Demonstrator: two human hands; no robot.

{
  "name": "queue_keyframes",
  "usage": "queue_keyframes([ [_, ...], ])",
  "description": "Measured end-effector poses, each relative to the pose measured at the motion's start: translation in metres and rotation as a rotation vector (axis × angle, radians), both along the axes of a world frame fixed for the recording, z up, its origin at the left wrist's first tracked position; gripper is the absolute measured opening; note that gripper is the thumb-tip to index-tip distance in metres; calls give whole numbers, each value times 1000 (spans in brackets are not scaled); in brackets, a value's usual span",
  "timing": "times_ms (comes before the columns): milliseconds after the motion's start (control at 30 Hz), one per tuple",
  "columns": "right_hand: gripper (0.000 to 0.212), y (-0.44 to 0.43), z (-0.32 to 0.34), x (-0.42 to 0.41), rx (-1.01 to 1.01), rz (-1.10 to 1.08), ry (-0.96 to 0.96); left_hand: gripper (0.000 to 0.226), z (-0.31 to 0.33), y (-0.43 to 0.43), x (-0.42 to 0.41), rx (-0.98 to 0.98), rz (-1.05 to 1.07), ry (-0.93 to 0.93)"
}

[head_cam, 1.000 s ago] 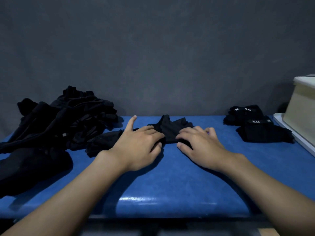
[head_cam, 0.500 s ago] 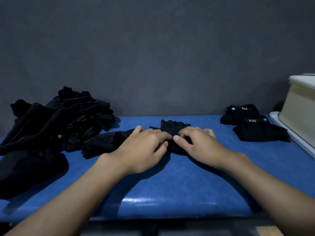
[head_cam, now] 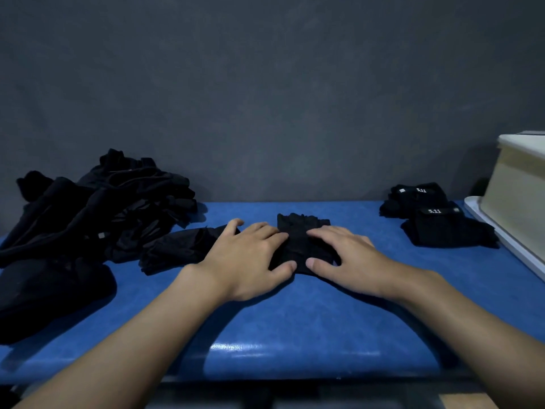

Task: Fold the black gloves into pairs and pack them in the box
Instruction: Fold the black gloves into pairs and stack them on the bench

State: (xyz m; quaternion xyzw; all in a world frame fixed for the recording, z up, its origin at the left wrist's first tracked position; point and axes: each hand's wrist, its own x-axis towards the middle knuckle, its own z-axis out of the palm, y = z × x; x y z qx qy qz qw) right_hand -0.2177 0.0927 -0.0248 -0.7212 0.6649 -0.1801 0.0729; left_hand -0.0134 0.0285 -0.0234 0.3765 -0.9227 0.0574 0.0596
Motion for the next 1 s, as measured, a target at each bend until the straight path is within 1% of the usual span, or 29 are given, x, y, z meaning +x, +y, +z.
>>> queue_keyframes([
  [133, 65, 2, -1, -3, 27, 8, -12, 68, 2, -1, -2, 14, 1, -42],
  [200, 64, 2, -1, -4, 46, 4, -3, 67, 2, -1, -4, 15, 4, -47],
  [267, 62, 1, -1, -3, 25, 2, -4, 65, 3, 2, -4, 9, 1, -27],
  [400, 52, -2, 1, 2, -94, 22, -19, 74, 8, 9, 4, -57, -35, 80],
  [433, 49, -3, 1, 5, -121, 32, -28, 74, 11, 11, 7, -85, -46, 120],
  [567, 40, -5, 3, 24, -170, 107, -60, 53, 23, 14, 28, -191, -41, 281],
  [633, 39, -7, 2, 36, -166, 151, -70, 49, 26, 14, 45, -208, -1, 308],
  [700, 39, -8, 1, 48, -171, 188, -73, 46, 29, 14, 63, -183, 54, 321],
  [767, 34, -9, 1, 59, -186, 211, -72, 42, 31, 13, 80, -123, 119, 328],
  [867, 25, -10, 3, 73, -196, 245, -73, 50, 32, 15, 98, -67, 187, 311],
  [933, 24, -9, 2, 82, -177, 269, -61, 51, 31, 17, 105, -41, 209, 339],
  [1000, 26, -9, 1, 89, -156, 282, -23, 46, 29, 18, 109, -31, 219, 386],
])
